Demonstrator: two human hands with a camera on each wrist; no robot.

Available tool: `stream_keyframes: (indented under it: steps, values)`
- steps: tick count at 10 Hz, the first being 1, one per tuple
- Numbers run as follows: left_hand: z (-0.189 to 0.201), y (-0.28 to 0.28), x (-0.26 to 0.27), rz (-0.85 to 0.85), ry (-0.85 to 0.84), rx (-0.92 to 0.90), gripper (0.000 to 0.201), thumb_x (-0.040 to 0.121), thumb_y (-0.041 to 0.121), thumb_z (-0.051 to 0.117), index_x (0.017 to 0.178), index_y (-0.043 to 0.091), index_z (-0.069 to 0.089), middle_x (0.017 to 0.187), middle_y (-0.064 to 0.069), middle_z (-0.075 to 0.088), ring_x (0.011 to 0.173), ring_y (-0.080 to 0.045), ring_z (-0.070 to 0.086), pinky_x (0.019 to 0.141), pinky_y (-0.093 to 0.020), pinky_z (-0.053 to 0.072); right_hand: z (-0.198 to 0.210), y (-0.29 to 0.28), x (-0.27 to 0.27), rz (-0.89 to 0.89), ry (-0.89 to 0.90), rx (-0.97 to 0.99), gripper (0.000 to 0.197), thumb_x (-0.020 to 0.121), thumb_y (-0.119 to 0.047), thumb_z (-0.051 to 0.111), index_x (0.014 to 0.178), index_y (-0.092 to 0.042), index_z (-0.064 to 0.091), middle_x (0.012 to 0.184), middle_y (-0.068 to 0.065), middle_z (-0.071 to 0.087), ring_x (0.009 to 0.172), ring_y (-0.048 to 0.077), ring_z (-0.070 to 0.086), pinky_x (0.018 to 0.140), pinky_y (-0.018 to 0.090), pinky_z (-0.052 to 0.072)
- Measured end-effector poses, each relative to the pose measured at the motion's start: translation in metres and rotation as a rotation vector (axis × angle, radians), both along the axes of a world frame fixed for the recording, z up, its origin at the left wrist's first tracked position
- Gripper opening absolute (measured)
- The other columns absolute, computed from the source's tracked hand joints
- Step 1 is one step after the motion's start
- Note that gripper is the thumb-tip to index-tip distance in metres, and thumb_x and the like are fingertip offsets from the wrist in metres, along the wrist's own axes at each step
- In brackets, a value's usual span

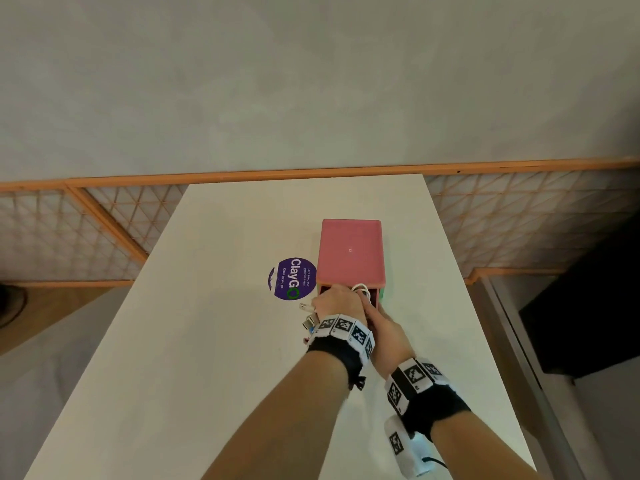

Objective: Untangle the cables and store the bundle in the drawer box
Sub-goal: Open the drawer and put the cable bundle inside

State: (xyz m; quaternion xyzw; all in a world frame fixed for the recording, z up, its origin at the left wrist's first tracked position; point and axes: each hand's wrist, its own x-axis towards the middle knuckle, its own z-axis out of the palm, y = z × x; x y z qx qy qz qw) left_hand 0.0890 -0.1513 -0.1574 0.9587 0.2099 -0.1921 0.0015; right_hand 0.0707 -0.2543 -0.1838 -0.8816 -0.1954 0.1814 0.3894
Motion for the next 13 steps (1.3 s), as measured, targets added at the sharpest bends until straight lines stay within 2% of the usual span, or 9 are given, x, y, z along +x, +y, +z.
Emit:
stream_keyframes:
  steps: [2,3,4,6,7,8,10,11,13]
  values:
    - [0.027,0.012,-0.012,-0.241,0.096,-0.145,0.042,0.083,0.028,0.061,0.113,0.0,0.05,0.099,-0.01,0.062,0.096,-0.027,0.065,0.08,-0.036,0.049,0.0,0.007,0.01,-0.004,0.075,-0.124,0.081,0.079,-0.021,0.067,0.147,-0.03,0.023,0.148,0.008,0.035,0.125,0.031,0.048,0.102,0.038,0.045]
    - [0.016,0.011,-0.021,-0.38,-0.032,0.109,0.049,0.087,0.035,0.054,0.12,0.001,0.047,0.113,-0.011,0.061,0.101,-0.027,0.061,0.079,-0.035,0.043,0.006,0.007,0.018,-0.03,0.161,-0.111,0.071,0.086,-0.016,0.059,0.147,-0.027,0.024,0.147,0.011,0.036,0.127,0.03,0.045,0.091,0.025,0.049]
    - [-0.003,0.007,-0.028,-0.343,-0.103,0.16,0.041,0.09,0.026,0.047,0.12,-0.003,0.048,0.115,-0.016,0.061,0.101,-0.03,0.061,0.074,-0.034,0.046,0.007,0.009,0.019,0.009,0.086,-0.152,0.071,0.087,-0.011,0.051,0.147,-0.028,0.019,0.141,0.015,0.045,0.121,0.032,0.051,0.1,0.037,0.044]
    - [-0.008,-0.007,-0.016,-0.101,-0.033,0.12,0.031,0.092,0.023,0.047,0.107,0.0,0.061,0.098,-0.011,0.066,0.087,-0.025,0.065,0.066,-0.031,0.047,0.006,-0.001,0.009,-0.025,0.112,0.009,0.065,0.085,-0.006,0.051,0.14,-0.033,0.029,0.085,0.005,0.064,0.077,0.024,0.062,0.072,0.03,0.053]
    - [-0.015,-0.009,-0.015,-0.036,-0.026,0.066,0.036,0.084,0.033,0.057,0.099,0.002,0.068,0.087,-0.011,0.068,0.077,-0.023,0.066,0.064,-0.03,0.048,0.003,0.004,0.007,-0.085,0.195,0.117,0.048,0.092,-0.007,0.045,0.135,-0.028,0.041,0.119,0.014,0.059,0.097,0.027,0.06,0.076,0.029,0.056]
    - [-0.006,0.01,-0.018,-0.084,-0.047,-0.076,0.059,0.088,0.039,0.049,0.126,-0.006,0.044,0.118,-0.016,0.058,0.107,-0.031,0.057,0.088,-0.038,0.047,0.002,0.005,0.008,-0.035,0.065,-0.06,0.046,0.092,-0.006,0.042,0.136,-0.022,0.044,0.132,0.016,0.052,0.113,0.034,0.055,0.092,0.04,0.048]
    - [-0.025,0.017,-0.039,-0.162,-0.334,-0.074,0.058,0.084,0.045,0.055,0.124,0.005,0.046,0.109,-0.007,0.062,0.1,-0.026,0.061,0.086,-0.038,0.044,0.005,0.002,0.014,0.023,0.103,0.005,0.031,0.089,-0.017,0.055,0.119,-0.024,0.059,0.125,0.015,0.059,0.102,0.032,0.061,0.085,0.045,0.054]
    - [-0.033,0.003,-0.035,-0.112,-0.262,0.045,0.063,0.064,0.037,0.075,0.11,-0.005,0.062,0.086,-0.011,0.066,0.074,-0.024,0.064,0.066,-0.034,0.051,0.013,0.0,0.016,-0.033,0.127,-0.081,0.056,0.089,-0.005,0.045,0.14,-0.026,0.036,0.122,0.014,0.06,0.106,0.032,0.06,0.083,0.029,0.048]
    - [-0.039,-0.003,-0.028,-0.009,-0.211,-0.128,0.077,0.059,0.044,0.074,0.116,-0.007,0.06,0.093,-0.013,0.065,0.08,-0.026,0.063,0.071,-0.034,0.052,0.014,0.004,0.013,-0.009,0.103,-0.142,0.06,0.092,-0.006,0.036,0.148,-0.022,0.02,0.124,0.018,0.06,0.104,0.034,0.061,0.091,0.035,0.046]
